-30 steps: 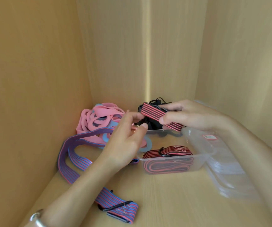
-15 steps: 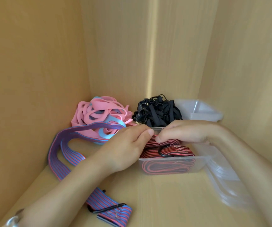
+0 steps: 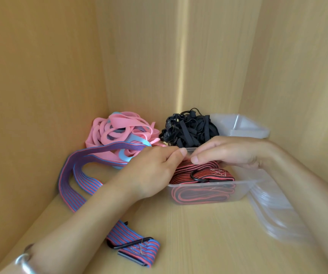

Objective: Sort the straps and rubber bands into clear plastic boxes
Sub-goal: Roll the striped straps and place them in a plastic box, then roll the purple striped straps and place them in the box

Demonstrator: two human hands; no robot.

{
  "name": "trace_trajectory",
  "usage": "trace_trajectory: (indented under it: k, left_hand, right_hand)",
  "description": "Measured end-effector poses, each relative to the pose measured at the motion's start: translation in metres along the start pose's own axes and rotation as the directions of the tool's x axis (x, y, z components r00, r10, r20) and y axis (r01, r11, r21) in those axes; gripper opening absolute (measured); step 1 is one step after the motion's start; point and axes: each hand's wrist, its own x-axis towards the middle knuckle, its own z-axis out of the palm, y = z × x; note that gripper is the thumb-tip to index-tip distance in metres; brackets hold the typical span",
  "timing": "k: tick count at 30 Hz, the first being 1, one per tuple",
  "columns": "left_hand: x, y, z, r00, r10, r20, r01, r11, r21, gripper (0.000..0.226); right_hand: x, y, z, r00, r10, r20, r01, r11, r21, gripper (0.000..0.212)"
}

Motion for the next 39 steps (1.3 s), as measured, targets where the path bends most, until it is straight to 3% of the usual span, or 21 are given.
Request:
trace_trajectory:
  k: [5,10,13,17,21,27,30,32,35,39]
  left_hand:
    - [-0.002,0.004,-0.001,1.0,0.008,-0.022,-0.008,0.999,-0.031,0.038]
    - [-0.002,0.005,-0.003,1.0,0.021,0.01,-0.021,1.0,-0.008,0.042]
    - [-0.001,0.003,-0.006,0.999,0.05,-0.014,-0.051,0.998,-0.037,0.047]
    - [0.0,0.001,-0.009,0.999,0.032,-0.02,-0.036,0.977,-0.21,0.05]
    - [-0.001,0.004,-0.012,0.995,0.01,-0.101,-0.036,0.964,-0.265,0.061]
    - [-0.001,0.002,-0.024,0.967,0.0,-0.254,-0.075,0.955,-0.285,0.054]
    - [0.002,-0.008,-0.039,0.924,-0.046,-0.379,-0.041,0.976,-0.216,0.041]
    - [0.004,-0.018,-0.048,0.908,-0.064,-0.413,0.043,0.997,-0.059,0.034]
    - [0.008,-0.038,-0.054,0.933,-0.149,-0.328,0.201,0.971,0.131,0.022]
    - [0.013,-0.06,-0.054,0.954,-0.19,-0.23,0.261,0.906,0.334,0.047]
  right_hand:
    - [-0.004,-0.001,0.0,0.999,-0.011,0.044,0.011,1.0,-0.001,0.022]
    - [-0.007,-0.005,0.004,0.999,0.006,0.041,-0.005,0.999,-0.043,0.038]
    - [-0.01,-0.006,0.004,0.999,-0.025,-0.026,0.025,1.0,0.002,0.051]
    - [-0.006,-0.007,0.005,0.987,-0.029,-0.156,0.039,0.998,0.057,0.043]
    - [-0.005,-0.008,0.007,0.972,-0.04,-0.229,0.052,0.998,0.045,0.043]
    - [-0.005,-0.007,0.007,0.955,-0.058,-0.291,0.076,0.996,0.051,0.042]
    - [-0.004,-0.006,0.007,0.938,-0.067,-0.34,0.09,0.995,0.052,0.042]
    - [-0.003,-0.006,0.007,0.908,-0.081,-0.411,0.107,0.994,0.039,0.042]
    - [-0.002,-0.007,0.005,0.837,-0.134,-0.531,0.135,0.99,-0.036,0.037]
    - [-0.001,-0.007,0.007,0.784,-0.209,-0.585,0.142,0.977,-0.159,0.031]
